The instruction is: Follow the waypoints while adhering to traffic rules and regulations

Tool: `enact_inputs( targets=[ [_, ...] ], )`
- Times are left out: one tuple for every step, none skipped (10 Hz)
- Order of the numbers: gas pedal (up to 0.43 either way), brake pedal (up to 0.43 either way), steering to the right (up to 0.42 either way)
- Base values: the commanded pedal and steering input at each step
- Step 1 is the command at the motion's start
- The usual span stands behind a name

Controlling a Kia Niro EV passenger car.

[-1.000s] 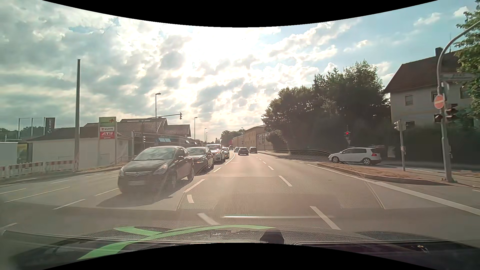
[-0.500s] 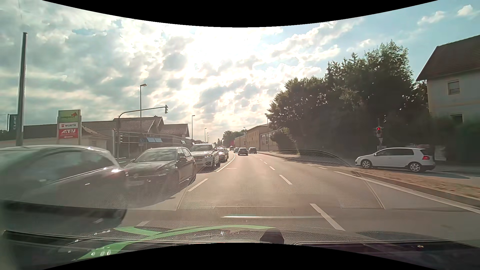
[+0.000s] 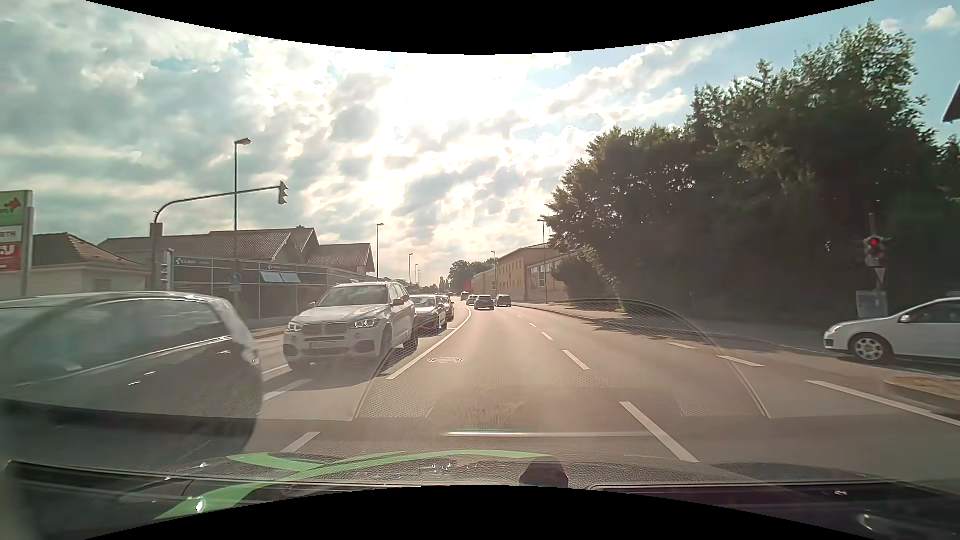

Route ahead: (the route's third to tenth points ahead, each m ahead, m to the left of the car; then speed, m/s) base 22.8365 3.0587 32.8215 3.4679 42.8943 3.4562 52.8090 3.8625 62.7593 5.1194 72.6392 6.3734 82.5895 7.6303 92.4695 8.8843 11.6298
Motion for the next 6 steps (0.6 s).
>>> enact_inputs(
  targets=[
    [0.189,0.000,-0.012],
    [0.189,0.000,-0.012],
    [0.189,0.000,-0.011],
    [0.189,0.000,-0.011],
    [0.189,0.000,-0.011],
    [0.189,0.000,-0.011]
  ],
)
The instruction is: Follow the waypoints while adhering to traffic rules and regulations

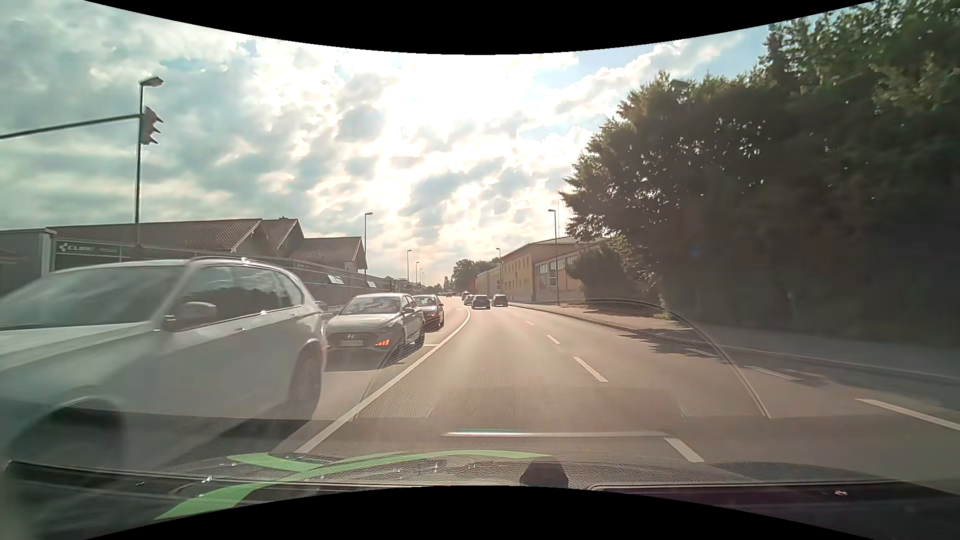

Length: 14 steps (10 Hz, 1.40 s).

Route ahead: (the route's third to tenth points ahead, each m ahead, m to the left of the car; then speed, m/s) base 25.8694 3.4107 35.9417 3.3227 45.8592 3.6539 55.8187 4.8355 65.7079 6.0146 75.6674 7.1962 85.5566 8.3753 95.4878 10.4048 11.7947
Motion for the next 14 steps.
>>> enact_inputs(
  targets=[
    [0.189,0.000,-0.010],
    [0.189,0.000,-0.009],
    [0.189,0.000,-0.009],
    [0.189,0.000,-0.008],
    [0.189,0.000,-0.009],
    [0.189,0.000,-0.008],
    [0.189,0.000,-0.008],
    [0.189,0.000,-0.008],
    [0.189,0.000,-0.009],
    [0.189,0.000,-0.009],
    [0.189,0.000,-0.011],
    [0.189,0.000,-0.014],
    [0.189,0.000,-0.016],
    [0.189,0.000,-0.016]
  ],
)
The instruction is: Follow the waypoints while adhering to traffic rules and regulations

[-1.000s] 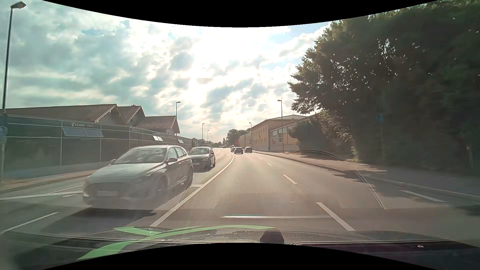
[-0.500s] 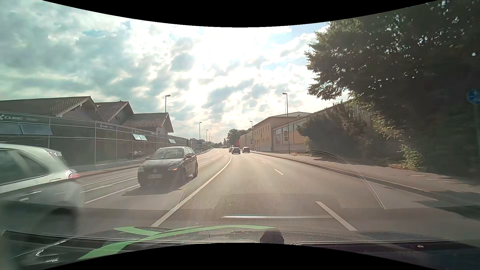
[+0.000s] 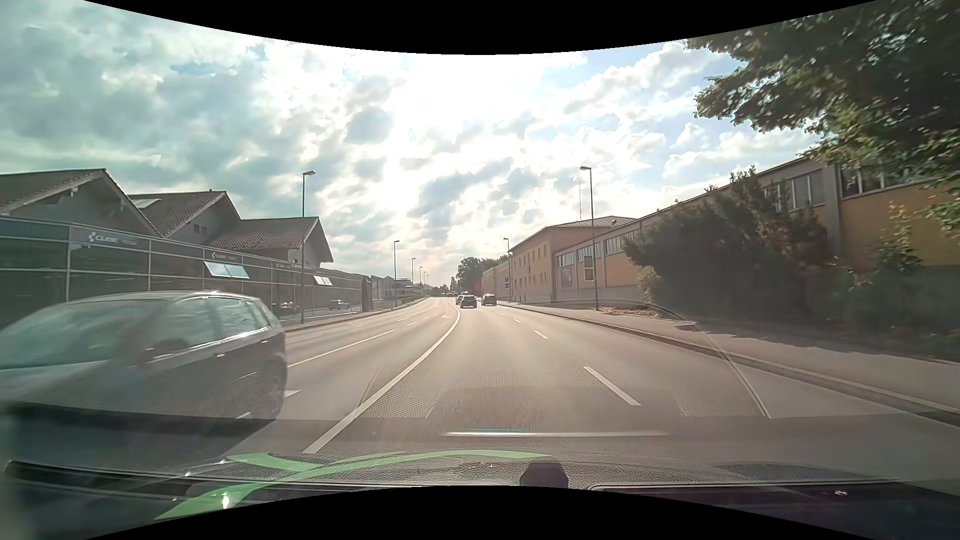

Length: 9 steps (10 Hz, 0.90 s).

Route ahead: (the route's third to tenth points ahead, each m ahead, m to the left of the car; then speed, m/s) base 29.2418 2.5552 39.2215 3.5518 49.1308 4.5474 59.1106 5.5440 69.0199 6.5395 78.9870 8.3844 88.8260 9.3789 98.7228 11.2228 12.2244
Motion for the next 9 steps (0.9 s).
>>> enact_inputs(
  targets=[
    [0.189,0.000,-0.016],
    [0.189,0.000,-0.017],
    [0.189,0.000,-0.018],
    [0.189,0.000,-0.018],
    [0.189,0.000,-0.019],
    [0.189,0.000,-0.020],
    [0.189,0.000,-0.020],
    [0.177,0.000,-0.020],
    [0.157,0.000,-0.020]
  ],
)
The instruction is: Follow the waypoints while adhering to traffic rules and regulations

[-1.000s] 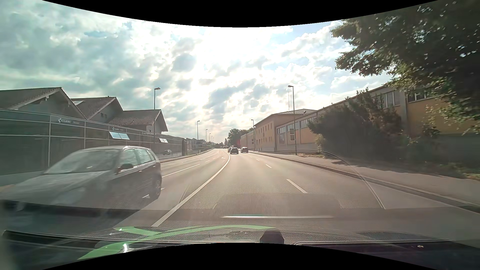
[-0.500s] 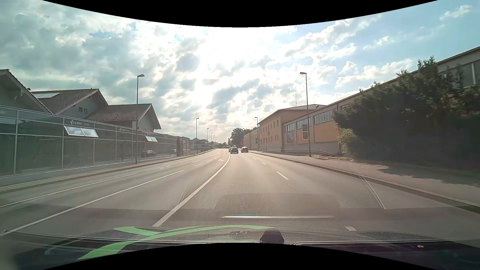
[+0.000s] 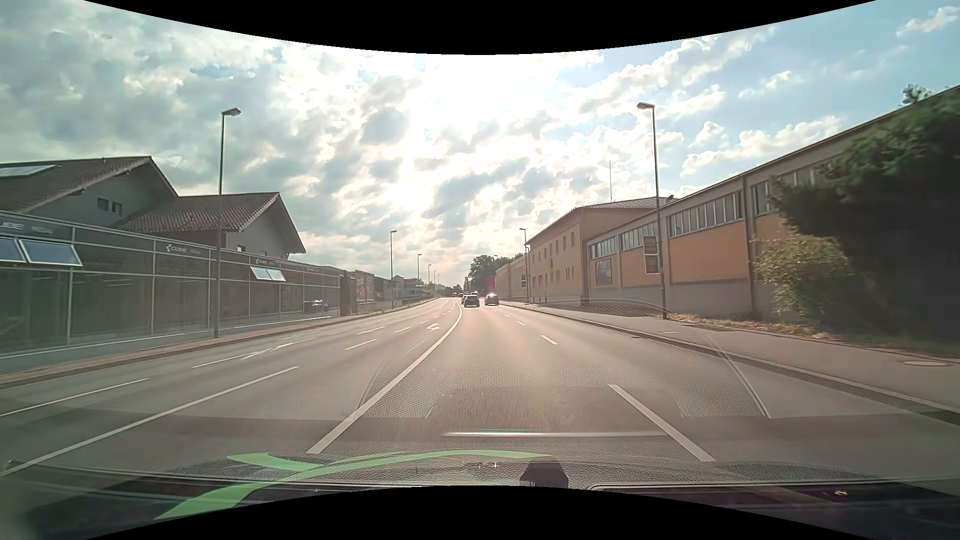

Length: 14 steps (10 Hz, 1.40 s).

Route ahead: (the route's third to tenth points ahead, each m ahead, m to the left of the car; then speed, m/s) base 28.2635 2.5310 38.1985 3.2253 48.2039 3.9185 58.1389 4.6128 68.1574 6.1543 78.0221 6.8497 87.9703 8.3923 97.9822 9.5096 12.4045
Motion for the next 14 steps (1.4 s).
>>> enact_inputs(
  targets=[
    [0.157,0.000,-0.020],
    [0.157,0.000,-0.020],
    [0.157,0.000,-0.019],
    [0.157,0.000,-0.019],
    [0.169,0.000,-0.019],
    [0.169,0.000,-0.019],
    [0.169,0.000,-0.018],
    [0.169,0.000,-0.018],
    [0.169,0.000,-0.018],
    [0.169,0.000,-0.017],
    [0.169,0.000,-0.017],
    [0.169,0.000,-0.016],
    [0.169,0.000,-0.016],
    [0.169,0.000,-0.015]
  ],
)
